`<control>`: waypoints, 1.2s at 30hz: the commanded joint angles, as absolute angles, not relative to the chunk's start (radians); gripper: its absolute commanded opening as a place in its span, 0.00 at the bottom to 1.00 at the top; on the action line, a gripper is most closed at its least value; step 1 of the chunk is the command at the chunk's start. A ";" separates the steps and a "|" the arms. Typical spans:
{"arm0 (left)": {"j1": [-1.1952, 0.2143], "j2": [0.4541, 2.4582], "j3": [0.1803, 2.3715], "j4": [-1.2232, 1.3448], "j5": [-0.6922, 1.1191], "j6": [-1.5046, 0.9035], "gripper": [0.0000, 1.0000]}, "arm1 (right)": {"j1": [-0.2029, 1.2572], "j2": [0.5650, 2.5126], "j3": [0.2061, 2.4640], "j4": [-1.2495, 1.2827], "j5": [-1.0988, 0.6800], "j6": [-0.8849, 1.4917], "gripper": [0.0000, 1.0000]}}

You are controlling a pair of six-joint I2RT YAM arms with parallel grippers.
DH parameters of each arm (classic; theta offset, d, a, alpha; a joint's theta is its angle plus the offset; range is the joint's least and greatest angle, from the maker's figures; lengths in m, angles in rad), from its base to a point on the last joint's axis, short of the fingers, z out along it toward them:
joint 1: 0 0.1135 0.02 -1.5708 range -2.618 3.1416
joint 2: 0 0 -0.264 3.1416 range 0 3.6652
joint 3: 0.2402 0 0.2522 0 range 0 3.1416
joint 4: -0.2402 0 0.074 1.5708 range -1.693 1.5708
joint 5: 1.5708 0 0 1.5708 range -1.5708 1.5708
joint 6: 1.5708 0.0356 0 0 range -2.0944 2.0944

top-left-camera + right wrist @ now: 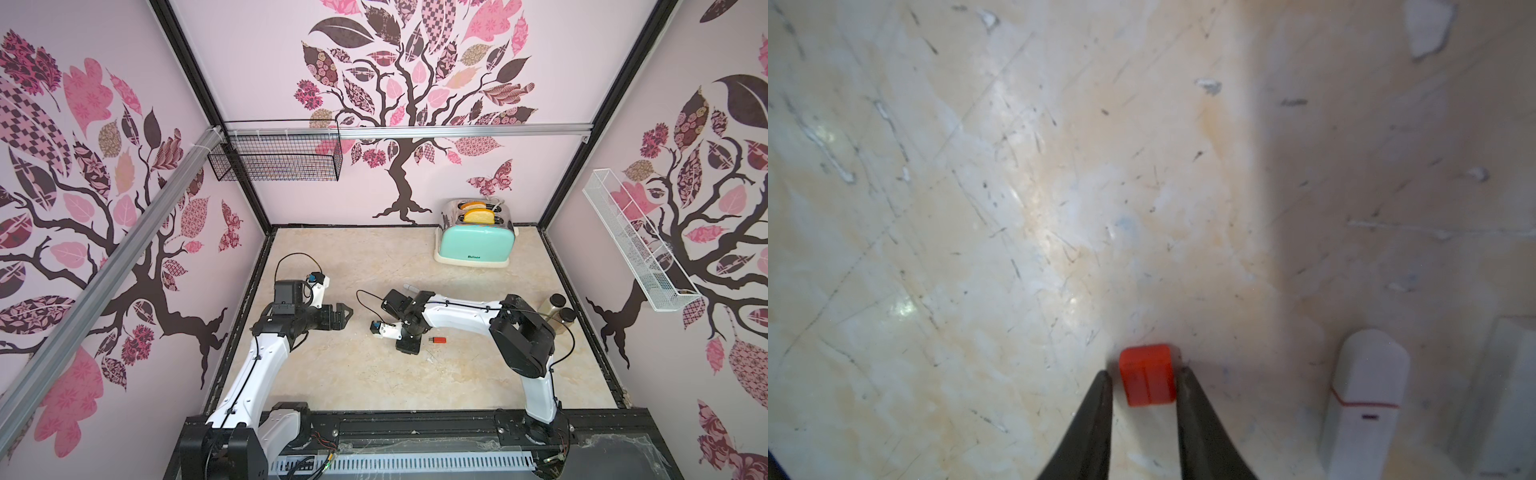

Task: Close the usb drive cover
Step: Pick up the cover from the center of the board.

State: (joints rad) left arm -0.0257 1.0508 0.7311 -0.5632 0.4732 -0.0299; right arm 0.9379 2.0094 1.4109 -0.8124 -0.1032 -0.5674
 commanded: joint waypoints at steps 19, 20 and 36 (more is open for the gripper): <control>-0.021 1.057 0.729 -0.552 0.518 -0.061 0.98 | 0.942 1.949 1.389 -0.806 -0.059 -0.576 0.17; -0.021 1.060 0.729 -0.548 0.531 -0.071 0.98 | 0.942 1.934 1.386 -0.802 -0.060 -0.571 0.16; -0.062 1.191 0.771 -0.484 0.750 -0.205 0.88 | 0.942 1.729 1.268 -0.527 -0.108 -0.538 0.08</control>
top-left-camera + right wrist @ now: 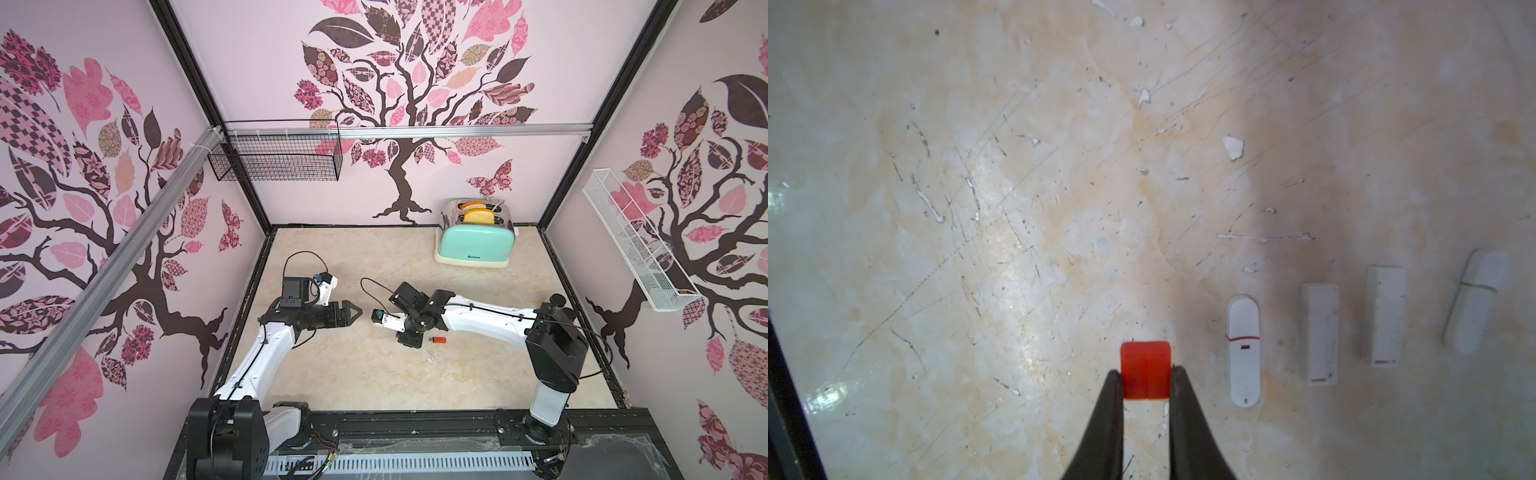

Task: Close the usb drive cover
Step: Pick up the cover from the center of the board.

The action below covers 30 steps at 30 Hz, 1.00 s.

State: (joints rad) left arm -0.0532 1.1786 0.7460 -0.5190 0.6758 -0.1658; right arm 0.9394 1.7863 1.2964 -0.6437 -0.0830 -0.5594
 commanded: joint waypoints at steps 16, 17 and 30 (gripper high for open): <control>-0.150 1.259 0.742 -0.324 1.096 -0.439 0.73 | 0.942 1.664 1.231 -0.242 -0.213 -0.401 0.09; -0.149 1.257 0.740 -0.319 1.098 -0.446 0.72 | 0.942 1.659 1.230 -0.237 -0.217 -0.395 0.09; -0.150 1.294 0.754 -0.328 1.060 -0.443 0.57 | 0.944 1.640 1.220 -0.229 -0.246 -0.397 0.08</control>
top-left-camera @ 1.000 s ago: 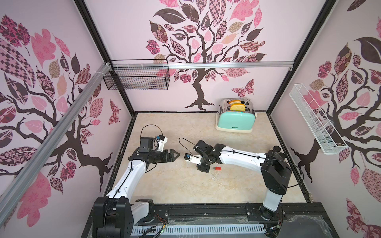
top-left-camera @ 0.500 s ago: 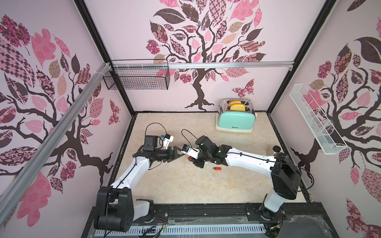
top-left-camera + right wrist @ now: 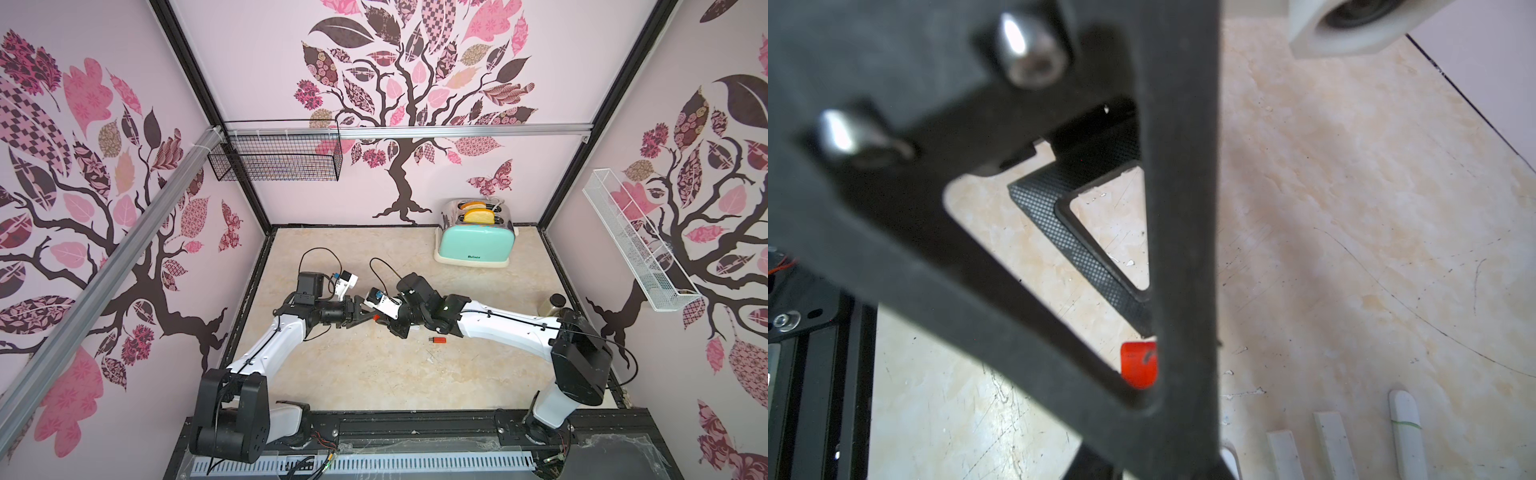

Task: Close the usb drive cover
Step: Pick up the cover from the center of the board.

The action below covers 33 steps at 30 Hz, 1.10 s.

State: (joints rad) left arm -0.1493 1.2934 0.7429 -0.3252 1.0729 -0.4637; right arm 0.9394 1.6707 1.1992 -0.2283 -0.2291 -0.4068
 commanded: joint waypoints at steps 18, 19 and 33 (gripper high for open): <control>-0.162 1.288 0.741 -0.338 1.063 -0.431 0.25 | 0.945 1.635 1.225 -0.180 -0.219 -0.384 0.09; -0.162 1.283 0.741 -0.348 1.061 -0.428 0.24 | 0.945 1.636 1.236 -0.192 -0.219 -0.377 0.09; -0.162 1.287 0.755 -0.371 1.036 -0.411 0.04 | 0.945 1.621 1.219 -0.195 -0.207 -0.375 0.17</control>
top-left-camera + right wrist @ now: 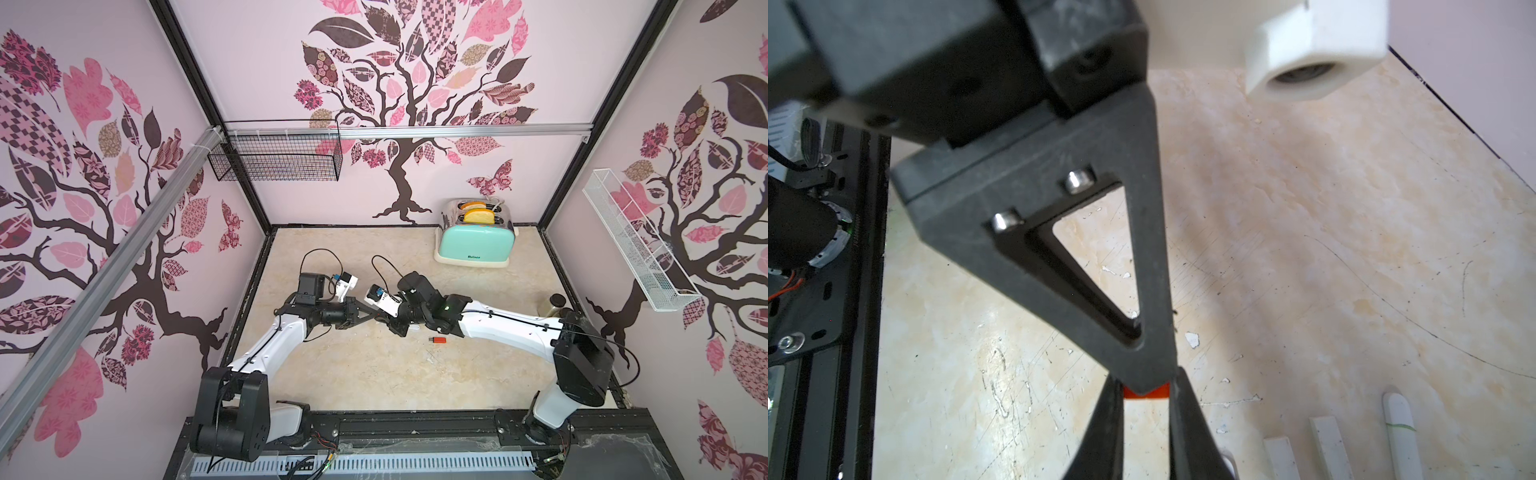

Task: Close the usb drive cover
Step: Pick up the cover from the center of the board, then pick up the USB drive from the center of the board.

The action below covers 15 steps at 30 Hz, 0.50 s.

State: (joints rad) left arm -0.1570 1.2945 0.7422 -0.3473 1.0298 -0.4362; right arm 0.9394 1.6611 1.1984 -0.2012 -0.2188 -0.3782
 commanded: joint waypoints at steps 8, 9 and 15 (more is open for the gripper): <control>-0.157 1.284 0.762 -0.384 1.008 -0.394 0.01 | 0.938 1.554 1.110 -0.223 -0.134 -0.372 0.59; -0.157 1.286 0.758 -0.375 1.008 -0.397 0.00 | 0.933 1.536 1.074 -0.208 -0.117 -0.364 0.66; -0.155 1.291 0.772 -0.399 0.993 -0.380 0.00 | 0.877 1.469 1.016 -0.313 -0.052 -0.279 0.84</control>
State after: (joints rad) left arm -0.1577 1.2945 0.7464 -0.3882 1.0042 -0.4091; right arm 0.9043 1.4979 1.0100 -0.2516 -0.1013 -0.3344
